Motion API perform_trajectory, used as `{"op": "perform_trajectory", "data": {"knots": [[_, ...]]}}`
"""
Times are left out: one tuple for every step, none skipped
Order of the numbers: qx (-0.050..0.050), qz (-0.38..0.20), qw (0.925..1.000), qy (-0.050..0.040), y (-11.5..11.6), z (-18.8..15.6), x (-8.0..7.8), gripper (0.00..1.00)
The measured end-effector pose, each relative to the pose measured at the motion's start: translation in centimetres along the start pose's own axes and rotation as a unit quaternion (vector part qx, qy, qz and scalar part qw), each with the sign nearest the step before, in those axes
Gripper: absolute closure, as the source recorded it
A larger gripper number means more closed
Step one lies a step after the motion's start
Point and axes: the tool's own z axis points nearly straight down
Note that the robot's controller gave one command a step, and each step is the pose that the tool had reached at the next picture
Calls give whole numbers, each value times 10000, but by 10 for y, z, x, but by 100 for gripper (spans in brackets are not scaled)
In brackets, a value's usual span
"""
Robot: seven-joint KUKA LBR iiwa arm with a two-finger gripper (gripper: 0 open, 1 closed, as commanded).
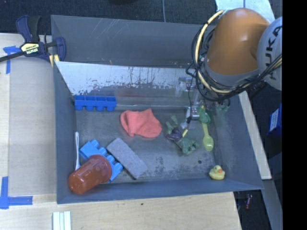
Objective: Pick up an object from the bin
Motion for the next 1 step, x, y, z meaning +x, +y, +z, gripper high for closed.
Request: {"op": "perform_trajectory", "data": {"knots": [[1,1,10000,-45,0,-5,-1,0]]}}
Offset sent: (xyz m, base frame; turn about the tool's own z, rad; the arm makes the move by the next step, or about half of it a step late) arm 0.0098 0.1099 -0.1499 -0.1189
